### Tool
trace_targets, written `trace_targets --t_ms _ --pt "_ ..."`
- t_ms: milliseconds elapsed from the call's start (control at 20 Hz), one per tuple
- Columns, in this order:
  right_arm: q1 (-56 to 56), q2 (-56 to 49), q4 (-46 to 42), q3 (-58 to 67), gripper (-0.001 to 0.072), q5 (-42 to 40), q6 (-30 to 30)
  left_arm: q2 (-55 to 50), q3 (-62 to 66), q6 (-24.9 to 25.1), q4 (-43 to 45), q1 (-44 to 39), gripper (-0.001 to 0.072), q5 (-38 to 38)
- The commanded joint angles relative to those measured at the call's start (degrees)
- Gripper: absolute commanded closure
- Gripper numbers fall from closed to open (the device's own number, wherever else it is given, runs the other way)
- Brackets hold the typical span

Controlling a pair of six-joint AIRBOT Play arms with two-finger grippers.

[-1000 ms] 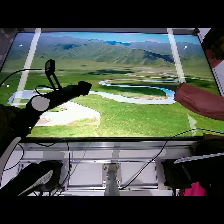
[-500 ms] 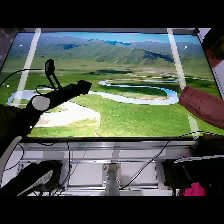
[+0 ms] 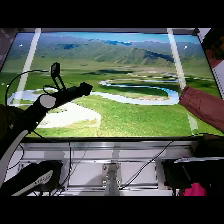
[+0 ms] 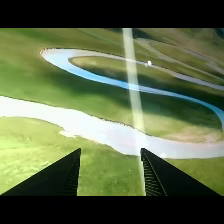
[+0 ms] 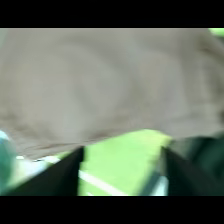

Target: Fold the clothes and pants, and hang the long-sleeved shirts on hangers.

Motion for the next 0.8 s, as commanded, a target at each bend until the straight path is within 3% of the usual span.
trace_targets --t_ms 0,50,100,250,350,450,600,750 --pt "3.04 3.19 25.70 0.22 0.0419 -5.03 -2.56 0.39 1.27 6.99 0.26 0.07 0.0321 7.21" --pt "5.33 3.87 32.87 0.07 0.0524 -6.64 -3.69 1.25 2.36 8.11 0.26 0.48 0.0450 8.55" --pt "8.59 4.35 39.28 0.09 0.0700 -7.80 -5.35 2.08 3.61 8.13 0.66 1.16 0.0566 8.55" --pt "21.55 5.46 50.01 0.09 0.0700 -10.49 -8.61 6.71 8.28 8.11 0.63 5.46 0.0696 7.58" --pt "30.84 5.90 51.91 0.11 0.0700 -12.17 -8.61 10.43 12.39 7.93 0.63 9.79 0.0697 0.66" --pt "40.85 6.29 52.15 0.11 0.0701 -13.62 -8.63 13.44 17.59 7.78 0.61 15.98 0.0698 -12.17" --pt "53.22 6.60 52.19 0.11 0.0702 -15.28 -8.66 16.33 24.92 3.80 0.66 25.18 0.0698 -28.57" --pt "60.67 6.62 52.06 0.11 0.0702 -15.15 -8.55 19.08 29.27 0.96 0.66 34.14 0.0697 -39.78"
